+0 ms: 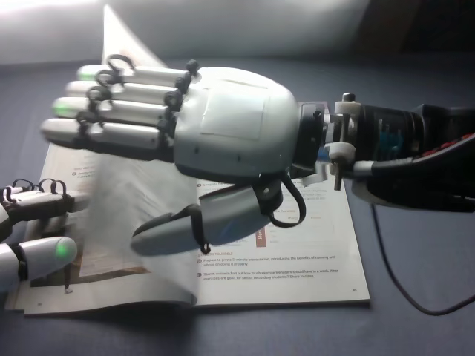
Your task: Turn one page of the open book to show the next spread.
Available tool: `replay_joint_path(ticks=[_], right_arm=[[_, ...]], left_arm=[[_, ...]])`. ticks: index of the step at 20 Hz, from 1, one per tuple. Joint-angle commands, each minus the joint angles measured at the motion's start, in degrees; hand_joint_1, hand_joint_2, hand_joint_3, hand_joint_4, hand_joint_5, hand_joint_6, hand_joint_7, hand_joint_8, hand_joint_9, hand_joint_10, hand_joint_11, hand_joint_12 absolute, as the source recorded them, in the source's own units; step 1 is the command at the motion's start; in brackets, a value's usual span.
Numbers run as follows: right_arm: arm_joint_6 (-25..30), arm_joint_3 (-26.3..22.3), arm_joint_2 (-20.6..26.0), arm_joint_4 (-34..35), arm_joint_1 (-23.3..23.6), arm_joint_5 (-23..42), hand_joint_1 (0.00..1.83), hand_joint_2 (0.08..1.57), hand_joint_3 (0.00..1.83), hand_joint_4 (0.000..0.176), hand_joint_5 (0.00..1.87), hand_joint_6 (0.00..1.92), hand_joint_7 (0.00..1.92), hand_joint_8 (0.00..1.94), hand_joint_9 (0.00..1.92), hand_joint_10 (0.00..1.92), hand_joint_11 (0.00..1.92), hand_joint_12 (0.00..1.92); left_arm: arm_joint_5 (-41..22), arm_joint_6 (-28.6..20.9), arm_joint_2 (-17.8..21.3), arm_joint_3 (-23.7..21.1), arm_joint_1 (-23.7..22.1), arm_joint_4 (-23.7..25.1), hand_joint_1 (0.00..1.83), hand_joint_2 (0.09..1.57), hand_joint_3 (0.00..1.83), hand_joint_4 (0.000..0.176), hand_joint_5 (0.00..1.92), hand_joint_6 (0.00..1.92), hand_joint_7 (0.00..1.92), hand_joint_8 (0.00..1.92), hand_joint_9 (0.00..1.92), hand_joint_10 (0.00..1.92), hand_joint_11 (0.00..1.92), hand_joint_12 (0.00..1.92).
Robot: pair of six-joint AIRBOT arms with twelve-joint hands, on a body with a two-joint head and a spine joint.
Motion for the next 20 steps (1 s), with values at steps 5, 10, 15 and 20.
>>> replay_joint_path(ticks=[5,10,15,20], right_arm=[[1.4,-2.8,4.2,1.6,1.7,13.2,0.00,1.14,0.00,0.001,0.00,0.00,0.00,0.00,0.00,0.00,0.00,0.00],[1.4,-6.2,9.7,1.5,1.7,14.1,0.00,1.13,0.00,0.001,0.00,0.00,0.00,0.00,0.00,0.00,0.00,0.00],[-0.3,-8.9,17.6,5.3,-2.5,11.8,0.02,1.10,0.00,0.014,0.00,0.00,0.00,0.00,0.00,0.00,0.00,0.00],[-8.9,-12.8,25.8,18.1,-10.1,10.8,0.00,1.15,0.00,0.037,0.00,0.00,0.00,0.00,0.00,0.00,0.03,0.02]], left_arm=[[-7.8,-0.3,-0.3,0.3,-0.1,-2.1,0.00,1.32,0.00,0.000,0.36,0.00,0.33,0.00,0.45,0.00,0.13,0.95],[-9.4,0.2,0.5,-0.6,0.2,-3.5,0.00,1.32,0.00,0.000,0.36,0.00,0.33,0.00,0.45,0.00,0.13,0.95],[-13.3,2.7,4.2,-3.4,3.1,-6.6,0.10,1.36,0.00,0.000,0.07,0.00,0.07,0.00,0.09,0.00,0.03,0.19],[-17.3,5.7,7.8,-5.3,3.7,-8.4,0.20,1.34,0.00,0.000,0.00,0.00,0.00,0.00,0.00,0.00,0.00,0.00]])
